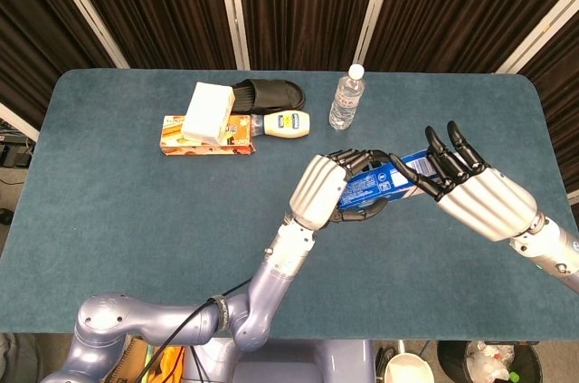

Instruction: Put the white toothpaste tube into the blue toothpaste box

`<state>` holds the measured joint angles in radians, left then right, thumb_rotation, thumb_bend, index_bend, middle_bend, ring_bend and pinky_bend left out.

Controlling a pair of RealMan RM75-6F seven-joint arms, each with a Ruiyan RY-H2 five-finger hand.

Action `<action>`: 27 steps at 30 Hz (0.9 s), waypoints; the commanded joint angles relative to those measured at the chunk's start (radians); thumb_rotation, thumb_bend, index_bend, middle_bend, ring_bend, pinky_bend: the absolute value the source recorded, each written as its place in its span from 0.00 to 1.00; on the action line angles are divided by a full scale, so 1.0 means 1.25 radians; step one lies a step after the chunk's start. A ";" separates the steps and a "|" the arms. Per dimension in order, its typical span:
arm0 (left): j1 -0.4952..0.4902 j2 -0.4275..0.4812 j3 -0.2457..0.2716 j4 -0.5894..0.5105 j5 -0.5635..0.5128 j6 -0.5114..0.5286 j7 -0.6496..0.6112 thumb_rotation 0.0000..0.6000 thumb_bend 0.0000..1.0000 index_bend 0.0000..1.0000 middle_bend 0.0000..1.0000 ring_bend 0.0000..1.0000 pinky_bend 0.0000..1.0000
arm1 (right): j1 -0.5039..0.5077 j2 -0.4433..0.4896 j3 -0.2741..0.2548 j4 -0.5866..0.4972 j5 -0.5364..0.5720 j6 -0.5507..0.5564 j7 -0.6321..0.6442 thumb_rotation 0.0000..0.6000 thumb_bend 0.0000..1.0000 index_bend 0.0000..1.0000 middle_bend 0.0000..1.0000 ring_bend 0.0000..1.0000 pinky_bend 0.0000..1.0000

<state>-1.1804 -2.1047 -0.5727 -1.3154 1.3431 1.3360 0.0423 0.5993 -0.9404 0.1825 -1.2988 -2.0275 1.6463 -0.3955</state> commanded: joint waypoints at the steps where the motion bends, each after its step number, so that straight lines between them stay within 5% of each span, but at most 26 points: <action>1: 0.000 0.000 0.007 0.011 0.019 0.012 -0.020 1.00 0.40 0.31 0.47 0.47 0.55 | -0.001 -0.002 -0.001 0.001 -0.001 0.002 -0.001 1.00 0.32 0.05 0.45 0.23 0.29; 14: 0.006 0.002 0.035 0.046 0.078 0.052 -0.091 1.00 0.51 0.34 0.51 0.50 0.57 | -0.008 -0.017 0.000 0.013 0.010 0.010 0.000 1.00 0.32 0.05 0.45 0.23 0.29; 27: 0.037 0.023 0.062 0.046 0.101 0.078 -0.126 1.00 0.51 0.34 0.51 0.50 0.57 | -0.029 -0.030 0.019 0.028 0.087 -0.002 -0.002 1.00 0.32 0.05 0.45 0.22 0.27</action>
<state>-1.1370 -2.0791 -0.4985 -1.2562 1.4688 1.4310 -0.1124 0.5669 -0.9764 0.2014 -1.2680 -1.9279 1.6459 -0.3981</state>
